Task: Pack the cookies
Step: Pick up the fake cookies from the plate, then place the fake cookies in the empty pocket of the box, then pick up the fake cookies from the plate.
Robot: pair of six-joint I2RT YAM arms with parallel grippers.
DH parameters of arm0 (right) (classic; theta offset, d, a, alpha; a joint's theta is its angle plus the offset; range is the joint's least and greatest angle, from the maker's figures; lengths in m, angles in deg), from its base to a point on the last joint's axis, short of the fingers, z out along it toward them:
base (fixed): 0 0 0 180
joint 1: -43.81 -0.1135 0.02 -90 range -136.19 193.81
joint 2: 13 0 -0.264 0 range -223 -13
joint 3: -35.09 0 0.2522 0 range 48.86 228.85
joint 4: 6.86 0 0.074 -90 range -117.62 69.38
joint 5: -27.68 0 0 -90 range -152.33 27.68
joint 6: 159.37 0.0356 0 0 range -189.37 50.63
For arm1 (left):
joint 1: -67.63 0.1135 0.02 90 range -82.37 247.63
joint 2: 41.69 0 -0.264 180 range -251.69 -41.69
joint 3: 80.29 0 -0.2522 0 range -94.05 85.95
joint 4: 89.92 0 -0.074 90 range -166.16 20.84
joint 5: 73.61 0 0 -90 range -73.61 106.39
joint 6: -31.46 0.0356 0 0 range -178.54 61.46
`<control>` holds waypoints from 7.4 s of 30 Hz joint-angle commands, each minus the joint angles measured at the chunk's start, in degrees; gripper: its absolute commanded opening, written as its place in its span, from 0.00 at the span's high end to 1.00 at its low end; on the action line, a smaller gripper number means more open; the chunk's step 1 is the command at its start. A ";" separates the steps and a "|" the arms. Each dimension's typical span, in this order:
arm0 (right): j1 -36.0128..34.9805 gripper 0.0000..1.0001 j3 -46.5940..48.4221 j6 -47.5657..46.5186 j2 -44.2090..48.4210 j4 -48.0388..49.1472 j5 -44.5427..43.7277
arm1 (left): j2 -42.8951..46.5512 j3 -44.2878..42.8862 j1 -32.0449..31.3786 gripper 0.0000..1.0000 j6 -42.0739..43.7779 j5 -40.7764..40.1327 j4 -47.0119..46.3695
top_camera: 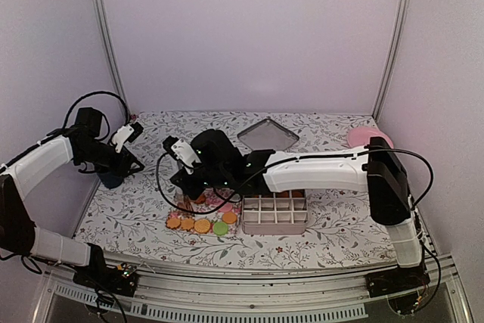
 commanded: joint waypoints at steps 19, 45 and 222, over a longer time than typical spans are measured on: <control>5.56 0.97 -22.71 1.47 29.25 2.94 -12.23 | 0.60 -0.02 0.55 0.51 0.44 1.28 0.34; 5.80 0.70 -39.68 10.30 41.70 1.75 -13.66 | 0.47 -0.46 0.54 0.51 0.40 1.38 0.61; 5.78 0.93 -34.00 -0.92 35.65 15.54 -10.14 | -0.45 -0.90 0.53 0.52 0.05 1.29 1.13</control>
